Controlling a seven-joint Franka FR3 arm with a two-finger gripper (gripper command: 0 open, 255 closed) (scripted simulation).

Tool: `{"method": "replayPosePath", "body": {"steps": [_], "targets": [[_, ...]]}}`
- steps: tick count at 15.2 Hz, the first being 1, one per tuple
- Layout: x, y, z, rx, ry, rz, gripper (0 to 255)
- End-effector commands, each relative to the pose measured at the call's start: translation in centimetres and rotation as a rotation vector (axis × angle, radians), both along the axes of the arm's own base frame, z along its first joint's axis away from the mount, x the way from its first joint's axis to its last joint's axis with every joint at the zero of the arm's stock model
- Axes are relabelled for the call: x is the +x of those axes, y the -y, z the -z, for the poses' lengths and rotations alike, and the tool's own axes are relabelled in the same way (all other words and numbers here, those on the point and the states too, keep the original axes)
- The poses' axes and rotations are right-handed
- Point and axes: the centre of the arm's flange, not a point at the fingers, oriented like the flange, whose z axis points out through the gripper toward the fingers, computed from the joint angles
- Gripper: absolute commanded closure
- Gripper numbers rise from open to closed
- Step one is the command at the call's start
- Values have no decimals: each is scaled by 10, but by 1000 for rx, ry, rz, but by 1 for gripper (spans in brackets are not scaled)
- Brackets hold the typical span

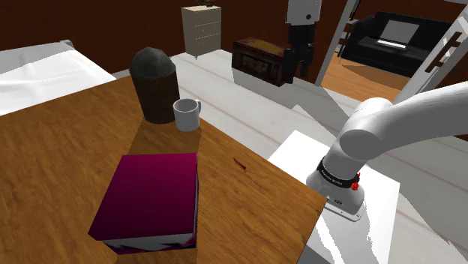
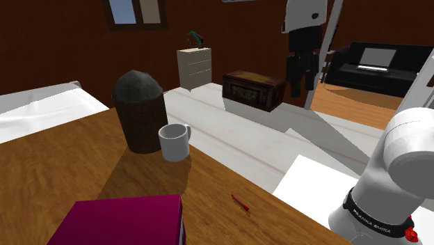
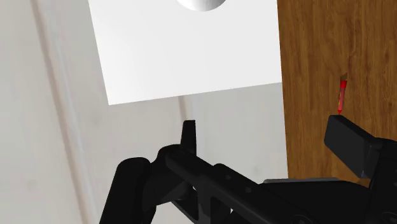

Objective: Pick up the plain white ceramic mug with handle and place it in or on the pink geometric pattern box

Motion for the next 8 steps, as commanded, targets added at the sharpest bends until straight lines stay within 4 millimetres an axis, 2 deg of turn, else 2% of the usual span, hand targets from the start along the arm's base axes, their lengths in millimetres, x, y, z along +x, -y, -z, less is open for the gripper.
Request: {"method": "replayPosePath", "body": {"steps": [1,8], "targets": [[0,0,0,0,0,0,0],[51,-61,35,-24,68,21,0]]}}
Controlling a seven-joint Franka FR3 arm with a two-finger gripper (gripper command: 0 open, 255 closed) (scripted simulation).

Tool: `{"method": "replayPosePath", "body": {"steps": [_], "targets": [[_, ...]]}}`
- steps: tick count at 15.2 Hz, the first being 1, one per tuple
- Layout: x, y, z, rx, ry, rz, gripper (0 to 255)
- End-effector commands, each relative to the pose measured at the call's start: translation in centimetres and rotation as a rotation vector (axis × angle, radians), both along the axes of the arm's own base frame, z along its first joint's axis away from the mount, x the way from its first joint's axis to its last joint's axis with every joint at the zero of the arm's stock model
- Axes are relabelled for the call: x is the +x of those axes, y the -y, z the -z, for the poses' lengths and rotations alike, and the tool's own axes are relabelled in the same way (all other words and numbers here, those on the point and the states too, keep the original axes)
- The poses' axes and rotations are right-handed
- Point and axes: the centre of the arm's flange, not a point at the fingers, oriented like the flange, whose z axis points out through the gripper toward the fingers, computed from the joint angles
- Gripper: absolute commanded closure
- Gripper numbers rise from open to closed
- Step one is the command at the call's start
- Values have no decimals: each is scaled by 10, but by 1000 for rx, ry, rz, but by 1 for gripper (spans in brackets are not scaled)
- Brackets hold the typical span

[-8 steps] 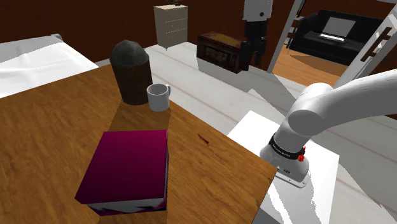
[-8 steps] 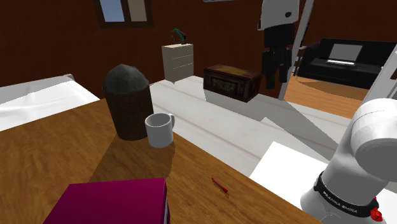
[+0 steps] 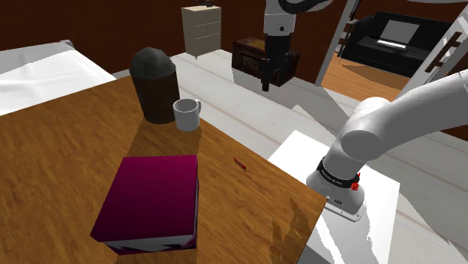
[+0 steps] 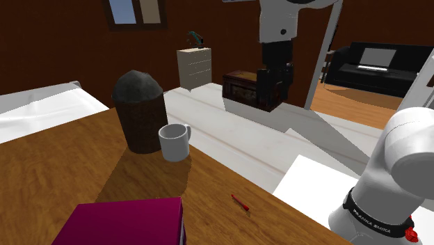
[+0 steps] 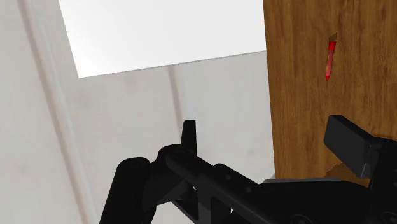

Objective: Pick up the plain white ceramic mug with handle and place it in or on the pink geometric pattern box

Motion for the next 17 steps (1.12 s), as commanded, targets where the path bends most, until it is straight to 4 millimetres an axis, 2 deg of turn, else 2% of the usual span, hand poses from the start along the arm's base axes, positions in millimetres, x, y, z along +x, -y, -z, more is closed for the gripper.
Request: {"method": "replayPosePath", "body": {"steps": [1,17], "targets": [[14,-19,11,-6,22,7,0],[145,-150,80,-62,178,56,0]]}}
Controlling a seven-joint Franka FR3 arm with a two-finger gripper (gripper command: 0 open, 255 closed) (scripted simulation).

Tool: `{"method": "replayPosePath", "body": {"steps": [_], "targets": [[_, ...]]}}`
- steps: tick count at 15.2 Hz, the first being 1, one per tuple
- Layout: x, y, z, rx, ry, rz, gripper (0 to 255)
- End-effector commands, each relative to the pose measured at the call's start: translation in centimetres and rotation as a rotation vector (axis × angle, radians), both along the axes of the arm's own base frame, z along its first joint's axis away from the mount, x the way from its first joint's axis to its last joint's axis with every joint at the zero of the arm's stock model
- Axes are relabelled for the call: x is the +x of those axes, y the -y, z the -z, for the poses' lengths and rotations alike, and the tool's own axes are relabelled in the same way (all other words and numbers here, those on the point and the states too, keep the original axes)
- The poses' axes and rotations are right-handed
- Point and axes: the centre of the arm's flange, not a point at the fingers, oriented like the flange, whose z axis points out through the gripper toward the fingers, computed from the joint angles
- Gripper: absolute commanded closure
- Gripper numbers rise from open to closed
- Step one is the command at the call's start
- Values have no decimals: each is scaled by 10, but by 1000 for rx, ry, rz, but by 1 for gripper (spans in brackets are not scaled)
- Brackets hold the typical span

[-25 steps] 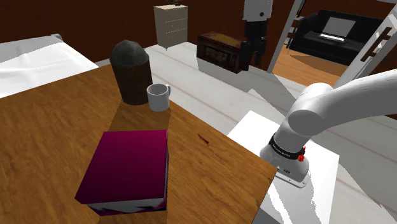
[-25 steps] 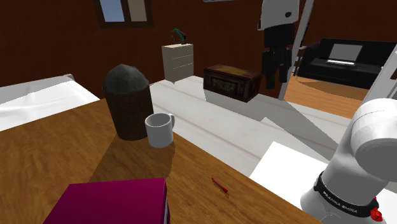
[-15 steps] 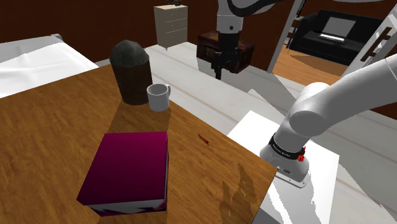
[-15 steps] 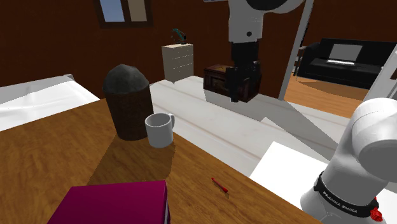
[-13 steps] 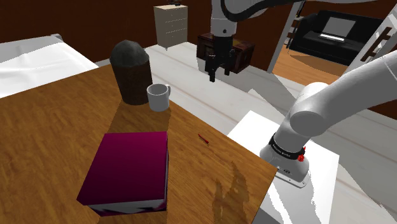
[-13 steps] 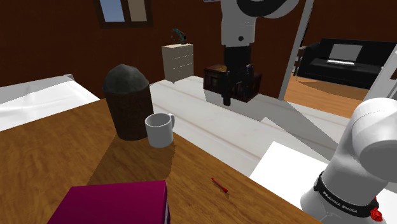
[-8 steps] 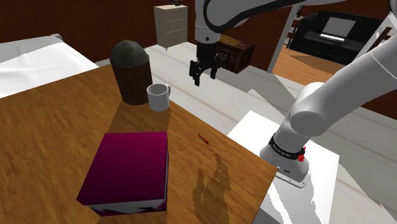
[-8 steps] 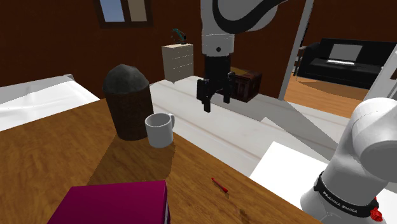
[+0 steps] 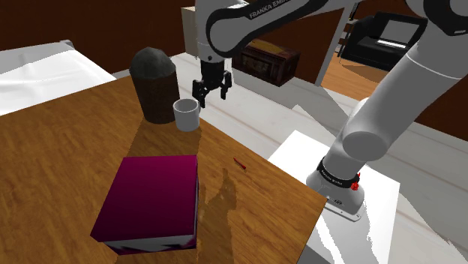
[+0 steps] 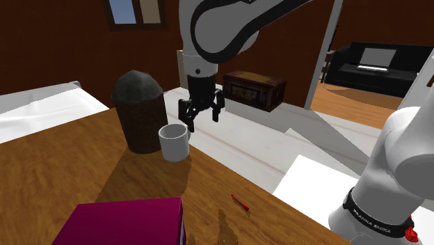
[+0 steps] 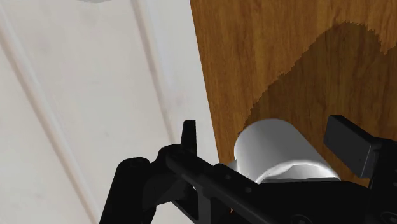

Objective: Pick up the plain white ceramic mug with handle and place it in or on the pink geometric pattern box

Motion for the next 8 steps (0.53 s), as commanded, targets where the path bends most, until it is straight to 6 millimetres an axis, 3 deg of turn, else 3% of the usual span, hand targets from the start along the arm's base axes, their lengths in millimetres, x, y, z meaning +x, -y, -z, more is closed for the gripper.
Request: {"method": "replayPosePath", "body": {"steps": [1,8], "targets": [[19,-16,9,-6,21,7,0],[82,-71,34,-30,89,28,0]]}}
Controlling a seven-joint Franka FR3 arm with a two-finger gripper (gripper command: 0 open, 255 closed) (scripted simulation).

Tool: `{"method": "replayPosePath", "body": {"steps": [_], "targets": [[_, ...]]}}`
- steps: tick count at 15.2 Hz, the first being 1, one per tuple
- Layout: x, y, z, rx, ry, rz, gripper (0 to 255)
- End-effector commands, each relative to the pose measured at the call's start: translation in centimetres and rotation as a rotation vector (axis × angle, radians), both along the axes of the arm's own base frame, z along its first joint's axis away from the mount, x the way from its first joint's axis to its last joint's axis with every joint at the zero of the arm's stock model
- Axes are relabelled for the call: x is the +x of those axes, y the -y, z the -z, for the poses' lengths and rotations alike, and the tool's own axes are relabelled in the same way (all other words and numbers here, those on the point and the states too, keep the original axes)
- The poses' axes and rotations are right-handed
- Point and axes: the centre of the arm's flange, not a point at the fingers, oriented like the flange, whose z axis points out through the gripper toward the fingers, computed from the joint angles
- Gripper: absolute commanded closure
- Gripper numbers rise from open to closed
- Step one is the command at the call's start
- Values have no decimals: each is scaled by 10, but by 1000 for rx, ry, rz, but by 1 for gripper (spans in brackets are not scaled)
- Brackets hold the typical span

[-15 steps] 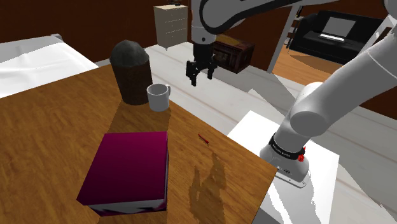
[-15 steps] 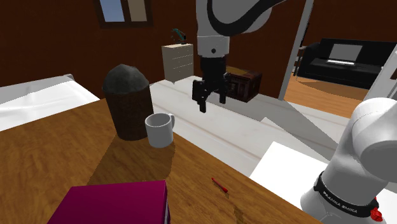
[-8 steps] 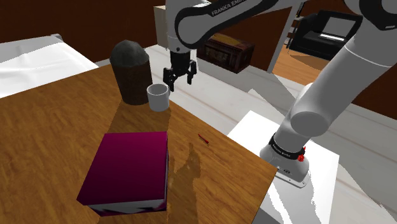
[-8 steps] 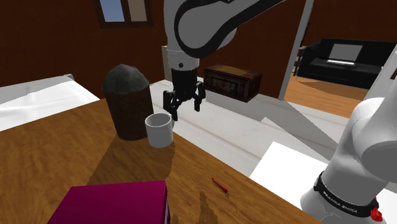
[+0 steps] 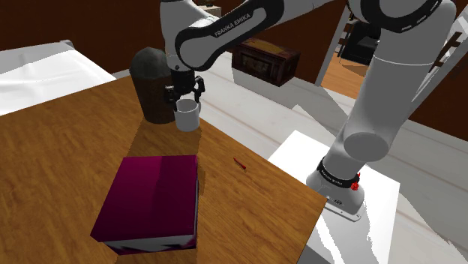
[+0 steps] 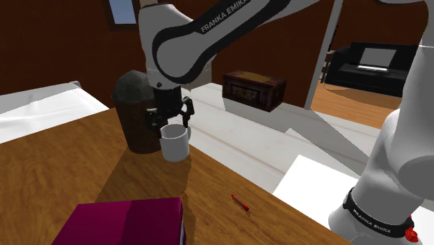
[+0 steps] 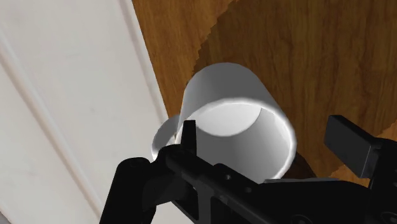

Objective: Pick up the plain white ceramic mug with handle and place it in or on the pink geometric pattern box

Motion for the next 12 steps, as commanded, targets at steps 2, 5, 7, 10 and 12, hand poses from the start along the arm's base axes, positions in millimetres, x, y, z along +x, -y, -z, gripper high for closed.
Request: {"method": "replayPosePath", "body": {"steps": [2,5,7,10,12], "targets": [[27,-23,11,-10,30,10,0],[34,-28,24,-13,37,12,0],[35,-27,35,-13,37,12,0],[37,-27,50,-13,37,12,0],[37,-27,53,-13,37,12,0]]}}
